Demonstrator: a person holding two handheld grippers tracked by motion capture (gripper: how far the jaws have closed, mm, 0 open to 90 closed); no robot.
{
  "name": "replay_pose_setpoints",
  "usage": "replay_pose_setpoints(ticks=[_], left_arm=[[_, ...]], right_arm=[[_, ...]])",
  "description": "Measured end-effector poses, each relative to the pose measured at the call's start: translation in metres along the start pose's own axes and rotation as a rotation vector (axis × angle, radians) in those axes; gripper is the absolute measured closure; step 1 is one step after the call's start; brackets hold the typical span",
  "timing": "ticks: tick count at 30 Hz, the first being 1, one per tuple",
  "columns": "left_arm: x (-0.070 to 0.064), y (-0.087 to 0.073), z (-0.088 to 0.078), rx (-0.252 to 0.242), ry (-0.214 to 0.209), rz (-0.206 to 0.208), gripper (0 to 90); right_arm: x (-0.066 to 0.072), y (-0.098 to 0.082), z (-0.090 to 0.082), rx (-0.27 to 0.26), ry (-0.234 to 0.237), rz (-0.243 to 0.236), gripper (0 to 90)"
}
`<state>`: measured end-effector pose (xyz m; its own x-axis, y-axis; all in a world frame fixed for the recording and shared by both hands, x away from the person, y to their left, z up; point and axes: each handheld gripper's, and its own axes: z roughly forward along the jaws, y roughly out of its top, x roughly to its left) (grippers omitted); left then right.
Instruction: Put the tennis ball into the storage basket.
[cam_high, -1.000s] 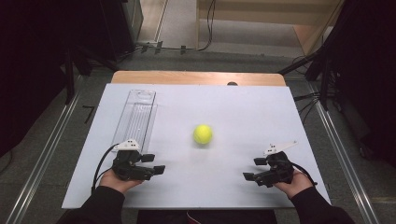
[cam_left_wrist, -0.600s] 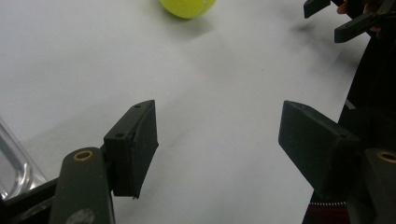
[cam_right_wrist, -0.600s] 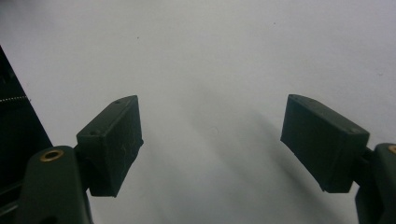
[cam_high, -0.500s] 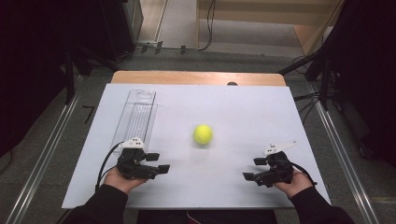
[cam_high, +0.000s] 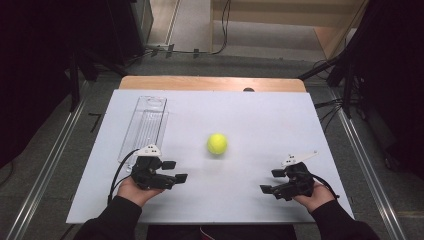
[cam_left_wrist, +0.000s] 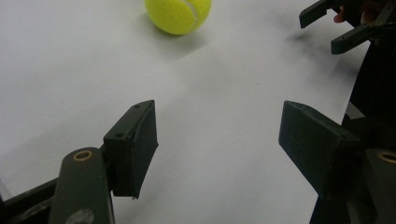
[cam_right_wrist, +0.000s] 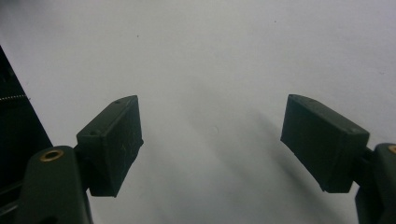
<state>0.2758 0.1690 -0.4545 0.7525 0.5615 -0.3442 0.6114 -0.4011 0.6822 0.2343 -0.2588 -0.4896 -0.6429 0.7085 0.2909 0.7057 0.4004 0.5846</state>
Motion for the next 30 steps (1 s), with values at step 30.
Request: replay_pose_setpoints(ticks=[30], left_arm=[[-0.008, 0.017, 0.018, 0.033, -0.003, 0.048, 0.0]], right_arm=[[0.0, 0.0, 0.0, 0.004, 0.0, 0.002, 18.5]])
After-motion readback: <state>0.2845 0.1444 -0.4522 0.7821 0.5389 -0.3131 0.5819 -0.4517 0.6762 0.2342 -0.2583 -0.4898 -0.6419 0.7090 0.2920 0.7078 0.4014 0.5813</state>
